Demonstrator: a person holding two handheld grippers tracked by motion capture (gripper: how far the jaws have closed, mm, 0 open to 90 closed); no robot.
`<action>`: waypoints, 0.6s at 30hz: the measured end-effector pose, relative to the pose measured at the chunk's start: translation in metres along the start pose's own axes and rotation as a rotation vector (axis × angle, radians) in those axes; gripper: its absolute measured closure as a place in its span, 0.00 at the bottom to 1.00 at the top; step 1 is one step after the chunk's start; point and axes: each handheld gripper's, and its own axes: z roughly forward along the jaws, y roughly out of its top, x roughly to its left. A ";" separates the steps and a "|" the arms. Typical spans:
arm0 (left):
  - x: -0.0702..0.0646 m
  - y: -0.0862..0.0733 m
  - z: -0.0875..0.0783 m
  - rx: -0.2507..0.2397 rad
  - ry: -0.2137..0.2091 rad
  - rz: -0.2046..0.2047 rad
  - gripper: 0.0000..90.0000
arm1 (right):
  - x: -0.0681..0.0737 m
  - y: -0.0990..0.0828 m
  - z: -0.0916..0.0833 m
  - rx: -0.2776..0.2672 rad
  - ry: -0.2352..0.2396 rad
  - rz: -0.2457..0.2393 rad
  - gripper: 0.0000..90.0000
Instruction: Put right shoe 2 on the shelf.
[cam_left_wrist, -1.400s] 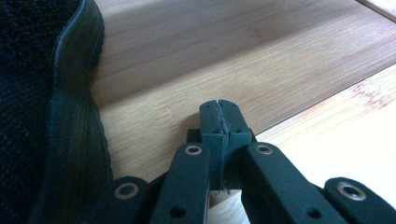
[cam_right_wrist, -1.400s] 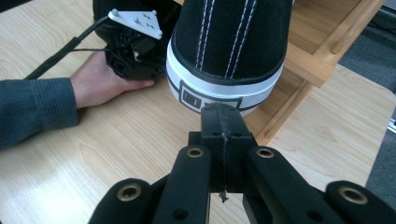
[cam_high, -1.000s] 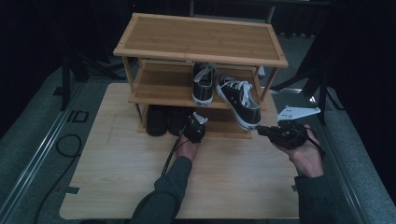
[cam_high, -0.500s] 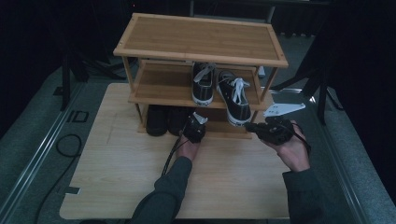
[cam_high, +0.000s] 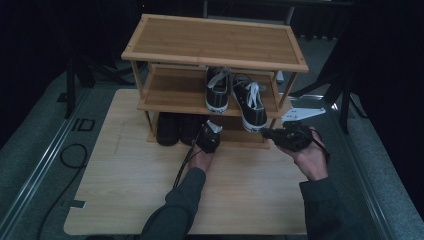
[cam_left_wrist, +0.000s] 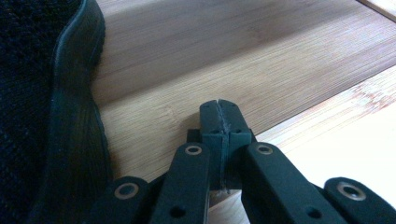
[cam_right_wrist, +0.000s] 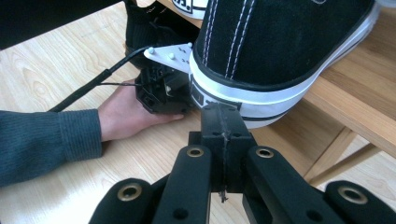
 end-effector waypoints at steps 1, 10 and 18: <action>0.000 0.000 0.000 0.000 0.000 0.000 1.00 | 0.000 0.000 0.001 0.000 0.005 0.001 1.00; 0.000 0.000 0.000 0.000 0.001 0.000 1.00 | -0.001 0.003 0.009 -0.014 0.037 0.018 1.00; 0.001 0.000 0.000 0.007 -0.004 0.007 1.00 | -0.001 0.007 0.016 -0.025 0.039 0.024 1.00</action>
